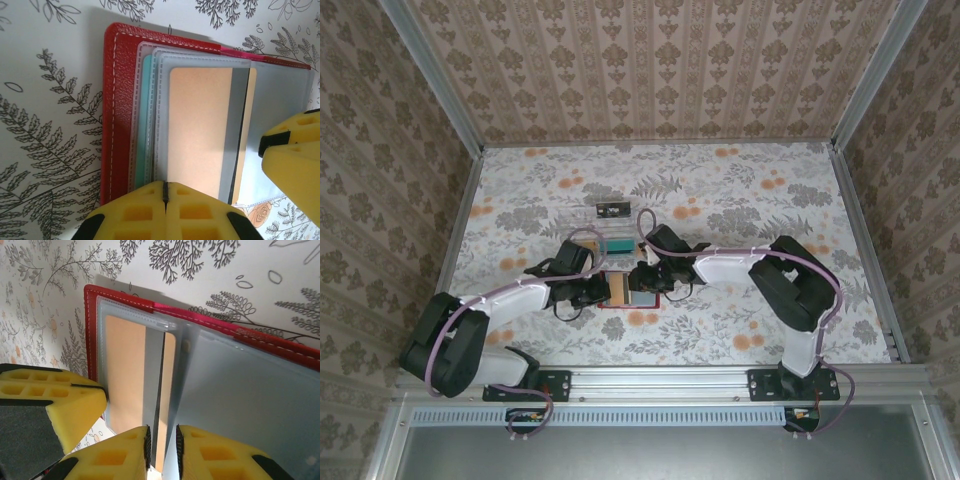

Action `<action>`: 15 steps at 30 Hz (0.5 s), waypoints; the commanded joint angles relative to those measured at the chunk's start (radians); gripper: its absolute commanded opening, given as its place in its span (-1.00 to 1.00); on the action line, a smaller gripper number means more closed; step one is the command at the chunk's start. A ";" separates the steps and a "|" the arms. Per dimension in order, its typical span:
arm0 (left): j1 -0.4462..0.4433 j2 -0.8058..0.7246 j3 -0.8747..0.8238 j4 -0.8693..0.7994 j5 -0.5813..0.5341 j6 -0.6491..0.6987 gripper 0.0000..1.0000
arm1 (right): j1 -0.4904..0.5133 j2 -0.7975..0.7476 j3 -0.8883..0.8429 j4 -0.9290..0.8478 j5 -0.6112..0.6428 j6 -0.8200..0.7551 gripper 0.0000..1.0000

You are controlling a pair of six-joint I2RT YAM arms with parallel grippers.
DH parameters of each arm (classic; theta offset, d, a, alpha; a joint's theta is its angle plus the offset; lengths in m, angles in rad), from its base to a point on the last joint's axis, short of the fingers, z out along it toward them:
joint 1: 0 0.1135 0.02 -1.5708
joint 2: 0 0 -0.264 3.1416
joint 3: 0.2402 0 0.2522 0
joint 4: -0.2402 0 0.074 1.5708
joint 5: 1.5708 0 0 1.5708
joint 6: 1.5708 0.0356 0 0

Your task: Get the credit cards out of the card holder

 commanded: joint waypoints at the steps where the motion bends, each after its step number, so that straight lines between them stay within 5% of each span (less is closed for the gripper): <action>1: 0.007 0.001 -0.021 -0.013 -0.014 -0.016 -0.94 | -0.006 0.030 0.018 0.026 -0.042 0.028 -0.53; 15: 0.005 0.031 -0.037 0.018 0.007 -0.028 -1.00 | -0.007 0.065 0.030 0.042 -0.079 0.039 -0.64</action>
